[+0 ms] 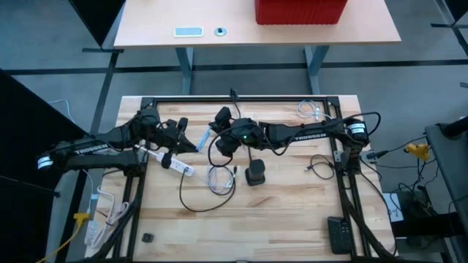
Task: Insert USB
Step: Insert the light blue charger cable into the black charger adapter
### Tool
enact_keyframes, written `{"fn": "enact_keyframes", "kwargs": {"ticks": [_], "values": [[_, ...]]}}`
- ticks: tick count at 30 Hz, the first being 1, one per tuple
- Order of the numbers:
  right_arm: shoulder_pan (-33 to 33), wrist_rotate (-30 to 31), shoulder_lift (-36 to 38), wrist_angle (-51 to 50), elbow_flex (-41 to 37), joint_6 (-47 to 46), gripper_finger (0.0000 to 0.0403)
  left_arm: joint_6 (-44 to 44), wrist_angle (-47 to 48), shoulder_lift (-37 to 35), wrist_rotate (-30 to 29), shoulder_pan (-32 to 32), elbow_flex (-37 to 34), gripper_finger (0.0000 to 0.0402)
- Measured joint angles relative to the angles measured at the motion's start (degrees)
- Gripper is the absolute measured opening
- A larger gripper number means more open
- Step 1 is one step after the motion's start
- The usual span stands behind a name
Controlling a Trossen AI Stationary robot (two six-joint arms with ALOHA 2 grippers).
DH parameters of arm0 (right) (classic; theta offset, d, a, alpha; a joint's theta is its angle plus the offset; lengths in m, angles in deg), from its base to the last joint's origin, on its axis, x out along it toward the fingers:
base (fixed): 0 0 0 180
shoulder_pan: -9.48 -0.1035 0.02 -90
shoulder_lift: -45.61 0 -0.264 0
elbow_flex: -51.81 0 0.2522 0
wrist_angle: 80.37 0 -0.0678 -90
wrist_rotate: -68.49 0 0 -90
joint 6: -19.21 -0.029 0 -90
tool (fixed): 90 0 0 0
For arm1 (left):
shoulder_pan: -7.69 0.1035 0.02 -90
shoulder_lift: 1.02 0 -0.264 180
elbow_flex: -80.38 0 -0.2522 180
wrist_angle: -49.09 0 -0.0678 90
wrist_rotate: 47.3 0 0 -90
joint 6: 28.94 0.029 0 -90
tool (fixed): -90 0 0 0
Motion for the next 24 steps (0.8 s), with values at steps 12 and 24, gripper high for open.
{"fn": "enact_keyframes", "kwargs": {"ticks": [12, 24], "values": [[-0.5, -0.9, 0.0, -0.1, 0.0, -0.4, 0.0056, 0.0, 0.0, 0.0, 0.0, 0.0, 0.0, 0.0001], [-0.7, -0.4, 0.0, -0.1, 0.0, -3.3, 0.0103, -0.5, 0.0, 0.0, -0.1, 0.0, 0.0, 0.0001]]}}
